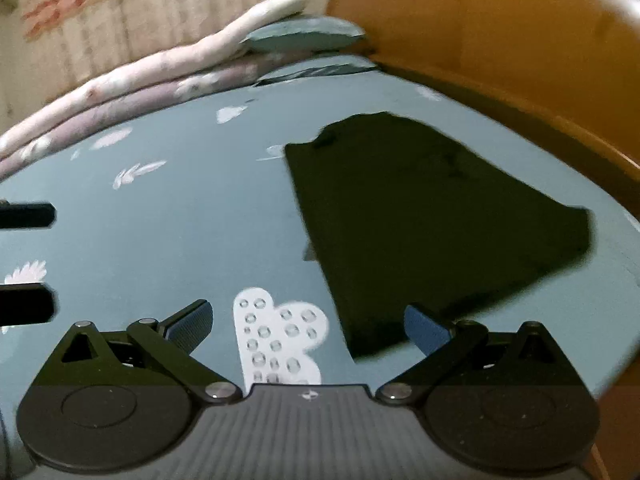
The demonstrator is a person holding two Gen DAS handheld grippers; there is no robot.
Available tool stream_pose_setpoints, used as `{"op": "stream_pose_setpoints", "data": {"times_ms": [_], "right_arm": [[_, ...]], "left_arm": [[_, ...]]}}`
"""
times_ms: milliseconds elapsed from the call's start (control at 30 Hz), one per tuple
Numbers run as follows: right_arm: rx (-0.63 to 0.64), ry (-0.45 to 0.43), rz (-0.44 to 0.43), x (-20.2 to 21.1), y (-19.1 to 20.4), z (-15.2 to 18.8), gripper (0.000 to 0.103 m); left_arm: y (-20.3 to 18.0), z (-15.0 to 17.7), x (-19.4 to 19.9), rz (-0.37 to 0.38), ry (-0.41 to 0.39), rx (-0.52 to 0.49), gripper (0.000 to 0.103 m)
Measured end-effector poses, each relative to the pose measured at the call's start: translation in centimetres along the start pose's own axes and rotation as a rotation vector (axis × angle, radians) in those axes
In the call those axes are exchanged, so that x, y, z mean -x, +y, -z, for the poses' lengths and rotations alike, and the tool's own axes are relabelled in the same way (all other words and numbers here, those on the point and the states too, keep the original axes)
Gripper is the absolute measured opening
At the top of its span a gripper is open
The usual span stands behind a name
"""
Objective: Fold clothes
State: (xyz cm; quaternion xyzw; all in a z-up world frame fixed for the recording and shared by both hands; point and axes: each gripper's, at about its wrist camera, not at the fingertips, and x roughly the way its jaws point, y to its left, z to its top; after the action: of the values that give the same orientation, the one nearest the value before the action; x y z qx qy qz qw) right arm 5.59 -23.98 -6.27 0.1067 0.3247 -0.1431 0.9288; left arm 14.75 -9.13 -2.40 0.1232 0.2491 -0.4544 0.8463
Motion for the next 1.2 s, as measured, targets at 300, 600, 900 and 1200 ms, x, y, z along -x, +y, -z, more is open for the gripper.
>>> {"op": "stream_pose_setpoints", "data": {"times_ms": [300, 600, 900, 1200], "right_arm": [[-0.097, 0.011, 0.206, 5.5, -0.5, 2.6, 0.103], [-0.046, -0.125, 0.215, 7.5, -1.0, 2.7, 0.103], [0.011, -0.236, 0.143, 0.8, -10.5, -1.9, 0.103], [-0.049, -0.167, 0.075, -6.5, -18.2, -5.3, 0.103]], "left_arm": [[0.0, 1.0, -0.2, 0.083, 0.059, 0.170, 0.102], [0.1, 2.3, 0.7, 0.076, 0.074, 0.231, 0.102], [0.5, 2.3, 0.8, 0.022, 0.073, 0.229, 0.102], [1.2, 0.8, -1.8, 0.013, 0.086, 0.214, 0.102]]}}
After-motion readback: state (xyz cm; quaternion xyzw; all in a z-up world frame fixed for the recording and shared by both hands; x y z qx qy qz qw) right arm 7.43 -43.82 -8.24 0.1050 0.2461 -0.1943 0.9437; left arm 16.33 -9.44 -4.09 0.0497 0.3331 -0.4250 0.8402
